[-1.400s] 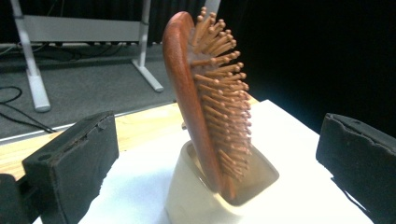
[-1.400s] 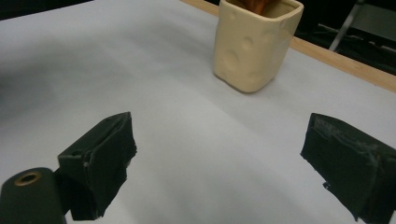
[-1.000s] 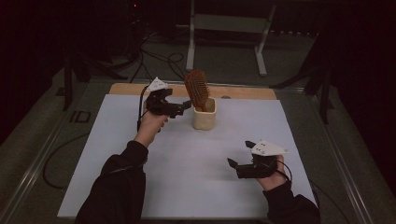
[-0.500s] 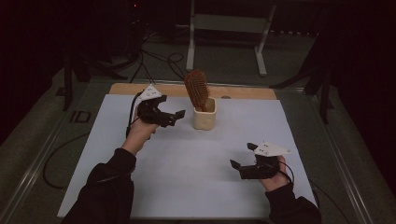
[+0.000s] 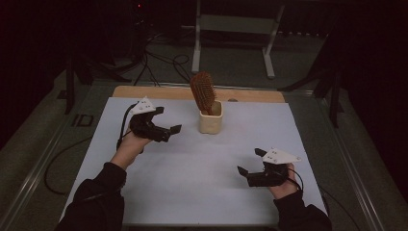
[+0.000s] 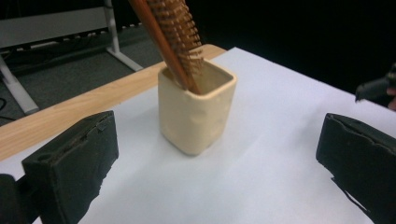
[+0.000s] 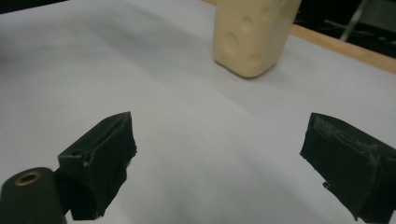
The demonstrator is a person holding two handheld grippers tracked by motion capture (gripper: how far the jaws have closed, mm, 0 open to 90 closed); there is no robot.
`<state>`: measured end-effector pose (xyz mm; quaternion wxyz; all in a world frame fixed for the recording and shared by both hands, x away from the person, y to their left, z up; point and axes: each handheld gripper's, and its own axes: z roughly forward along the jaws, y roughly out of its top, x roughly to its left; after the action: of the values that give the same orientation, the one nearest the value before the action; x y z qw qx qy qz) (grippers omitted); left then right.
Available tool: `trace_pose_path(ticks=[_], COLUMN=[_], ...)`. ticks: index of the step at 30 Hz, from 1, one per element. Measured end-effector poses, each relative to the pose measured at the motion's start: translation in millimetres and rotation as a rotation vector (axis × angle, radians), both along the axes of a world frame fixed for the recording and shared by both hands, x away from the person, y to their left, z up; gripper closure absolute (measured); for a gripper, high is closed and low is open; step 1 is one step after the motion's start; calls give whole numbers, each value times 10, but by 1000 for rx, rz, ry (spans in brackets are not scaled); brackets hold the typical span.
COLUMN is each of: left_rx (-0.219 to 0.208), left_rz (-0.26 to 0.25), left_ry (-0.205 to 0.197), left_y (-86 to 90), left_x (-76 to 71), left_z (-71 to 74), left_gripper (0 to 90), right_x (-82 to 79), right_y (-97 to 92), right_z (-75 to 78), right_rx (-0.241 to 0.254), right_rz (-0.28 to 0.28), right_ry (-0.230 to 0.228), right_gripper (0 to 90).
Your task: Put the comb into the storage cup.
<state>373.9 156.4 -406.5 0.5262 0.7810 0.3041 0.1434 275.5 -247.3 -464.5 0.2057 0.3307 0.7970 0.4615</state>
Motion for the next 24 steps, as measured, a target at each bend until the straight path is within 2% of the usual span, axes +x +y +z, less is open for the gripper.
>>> trace_pose_path(ticks=[11,18,24], left_rx=[23,58,69], left_rz=[-35,-32,-19], left_ry=[2,3,1], left_y=[169,288,418], left_x=[-290,-479,-634], left_z=[-208,-345,-434], left_gripper=[0,0,0], right_x=[-33,-75,-96], right_y=[-30,-51,-60], right_z=[-60,-97,-106], right_rx=[4,6,9], right_rz=[12,22,24], right_ry=[5,-2,-3], right_gripper=[89,89,89])
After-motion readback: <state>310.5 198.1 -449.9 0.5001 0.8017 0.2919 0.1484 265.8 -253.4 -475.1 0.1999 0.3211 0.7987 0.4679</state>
